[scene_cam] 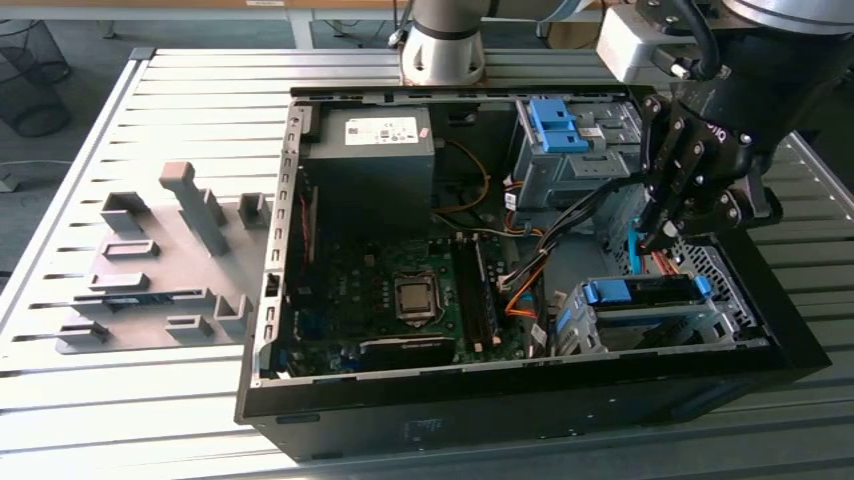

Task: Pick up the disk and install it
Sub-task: 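Insert the second disk wire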

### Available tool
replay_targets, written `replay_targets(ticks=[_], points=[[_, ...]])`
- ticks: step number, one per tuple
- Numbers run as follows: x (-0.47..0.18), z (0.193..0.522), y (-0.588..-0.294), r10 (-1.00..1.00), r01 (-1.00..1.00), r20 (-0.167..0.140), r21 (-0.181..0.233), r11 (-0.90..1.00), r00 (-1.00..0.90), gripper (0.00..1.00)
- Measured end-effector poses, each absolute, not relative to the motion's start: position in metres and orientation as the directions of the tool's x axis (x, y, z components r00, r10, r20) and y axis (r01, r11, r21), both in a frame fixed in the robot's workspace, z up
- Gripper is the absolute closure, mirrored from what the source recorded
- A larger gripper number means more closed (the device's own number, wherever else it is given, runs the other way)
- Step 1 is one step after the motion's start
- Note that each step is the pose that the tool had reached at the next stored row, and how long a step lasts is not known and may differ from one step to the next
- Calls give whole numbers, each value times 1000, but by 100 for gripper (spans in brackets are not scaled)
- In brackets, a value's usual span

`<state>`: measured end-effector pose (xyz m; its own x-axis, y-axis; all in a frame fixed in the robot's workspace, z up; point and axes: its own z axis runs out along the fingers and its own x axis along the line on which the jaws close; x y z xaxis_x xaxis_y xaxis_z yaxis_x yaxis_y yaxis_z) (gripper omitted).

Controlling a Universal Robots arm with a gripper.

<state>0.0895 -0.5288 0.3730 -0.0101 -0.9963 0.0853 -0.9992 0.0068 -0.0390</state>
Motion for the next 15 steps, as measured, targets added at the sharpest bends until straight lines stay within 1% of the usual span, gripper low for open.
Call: replay_targets(ticks=[1, 2, 5, 12, 15], points=[[89, 372, -529, -996, -999, 87, -42, 7, -10, 76], [89, 371, -529, -996, -999, 89, -45, 7, -11, 83], [90, 370, -529, -995, -999, 97, -54, 6, -11, 84], [96, 368, -530, -995, -998, 97, -54, 16, -21, 84], [97, 367, -530, -995, -999, 97, -43, 23, -27, 84]])
